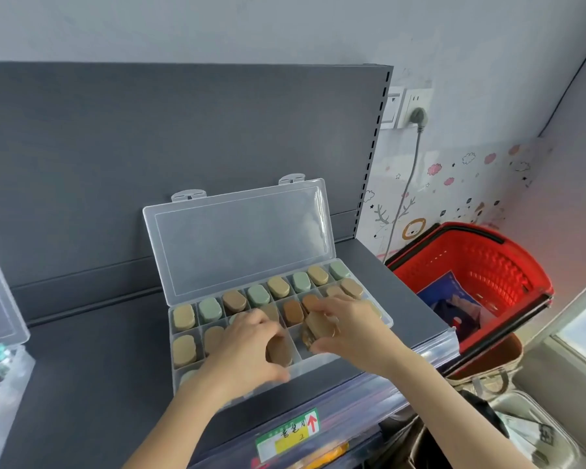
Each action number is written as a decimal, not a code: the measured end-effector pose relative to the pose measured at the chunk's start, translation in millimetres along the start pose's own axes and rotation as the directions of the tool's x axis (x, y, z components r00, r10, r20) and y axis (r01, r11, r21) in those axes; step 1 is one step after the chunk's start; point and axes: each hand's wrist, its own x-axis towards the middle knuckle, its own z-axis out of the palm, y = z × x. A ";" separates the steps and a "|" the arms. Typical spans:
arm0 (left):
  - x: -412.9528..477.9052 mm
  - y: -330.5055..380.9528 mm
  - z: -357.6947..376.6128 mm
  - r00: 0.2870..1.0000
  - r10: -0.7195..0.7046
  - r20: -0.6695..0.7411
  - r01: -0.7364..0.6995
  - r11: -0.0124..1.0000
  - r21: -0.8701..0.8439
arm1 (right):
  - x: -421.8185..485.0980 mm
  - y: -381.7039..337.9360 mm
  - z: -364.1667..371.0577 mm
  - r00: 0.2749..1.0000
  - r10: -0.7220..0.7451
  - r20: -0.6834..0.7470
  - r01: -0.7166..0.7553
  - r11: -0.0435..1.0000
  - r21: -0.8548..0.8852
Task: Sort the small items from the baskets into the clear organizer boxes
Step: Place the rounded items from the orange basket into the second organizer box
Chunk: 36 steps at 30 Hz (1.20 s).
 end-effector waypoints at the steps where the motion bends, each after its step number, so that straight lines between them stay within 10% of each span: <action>1: -0.8 0.9 0.7 1.000 -0.008 -0.007 0.008 1.000 0.004 | 0.8 0.0 2.2 0.999 -0.025 0.019 0.026 0.999 -0.046; 36: -12.1 -0.9 10.0 0.990 -0.032 -0.136 0.026 0.999 -0.047 | -29.1 46.8 17.6 0.967 -0.239 0.089 0.255 0.901 -0.350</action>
